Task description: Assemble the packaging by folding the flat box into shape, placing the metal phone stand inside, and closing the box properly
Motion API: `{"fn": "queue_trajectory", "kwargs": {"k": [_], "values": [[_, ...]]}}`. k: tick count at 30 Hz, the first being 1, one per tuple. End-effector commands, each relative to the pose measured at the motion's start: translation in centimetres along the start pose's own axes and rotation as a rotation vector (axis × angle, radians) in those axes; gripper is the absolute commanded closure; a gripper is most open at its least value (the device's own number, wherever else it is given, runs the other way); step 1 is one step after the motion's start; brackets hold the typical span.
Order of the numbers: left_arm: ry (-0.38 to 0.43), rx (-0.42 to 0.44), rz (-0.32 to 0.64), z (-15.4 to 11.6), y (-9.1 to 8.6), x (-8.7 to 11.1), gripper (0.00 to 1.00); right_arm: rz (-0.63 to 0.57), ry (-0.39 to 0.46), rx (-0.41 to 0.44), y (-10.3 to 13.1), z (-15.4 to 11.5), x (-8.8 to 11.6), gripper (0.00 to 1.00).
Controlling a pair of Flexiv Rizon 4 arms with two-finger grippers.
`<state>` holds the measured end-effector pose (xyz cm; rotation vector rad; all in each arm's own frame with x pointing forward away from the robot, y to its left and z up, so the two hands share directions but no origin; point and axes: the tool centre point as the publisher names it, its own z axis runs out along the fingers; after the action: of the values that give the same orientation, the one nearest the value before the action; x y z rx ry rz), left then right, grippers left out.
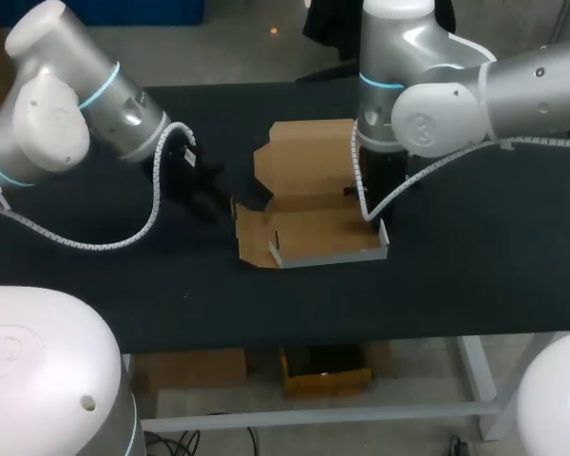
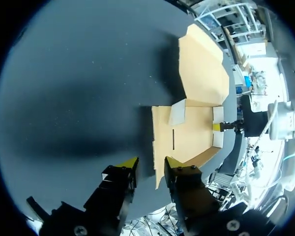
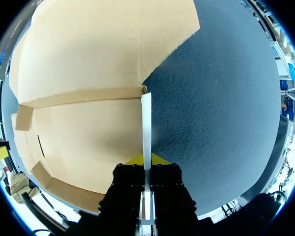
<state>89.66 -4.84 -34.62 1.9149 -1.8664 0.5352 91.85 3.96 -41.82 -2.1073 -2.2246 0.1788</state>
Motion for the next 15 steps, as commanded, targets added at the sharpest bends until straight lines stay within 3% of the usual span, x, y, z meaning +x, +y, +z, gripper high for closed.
{"fn": "queue_trajectory", "kwargs": {"k": [1, 10, 15], "values": [[0.125, 0.039, 0.004, 0.9, 0.5, -1.0, 0.72, 0.000, 0.000, 0.003, 0.0, 0.0, 0.0, 1.00], [0.170, 0.049, -0.002, 2.1, 0.2, -2.3, 0.78, 0.000, 0.000, 0.003, 0.0, 0.0, 0.0, 1.00], [0.185, 0.045, 0.013, 3.2, 0.6, -1.8, 0.77, 0.000, 0.000, 0.003, 0.0, 0.0, 0.0, 1.00]]}}
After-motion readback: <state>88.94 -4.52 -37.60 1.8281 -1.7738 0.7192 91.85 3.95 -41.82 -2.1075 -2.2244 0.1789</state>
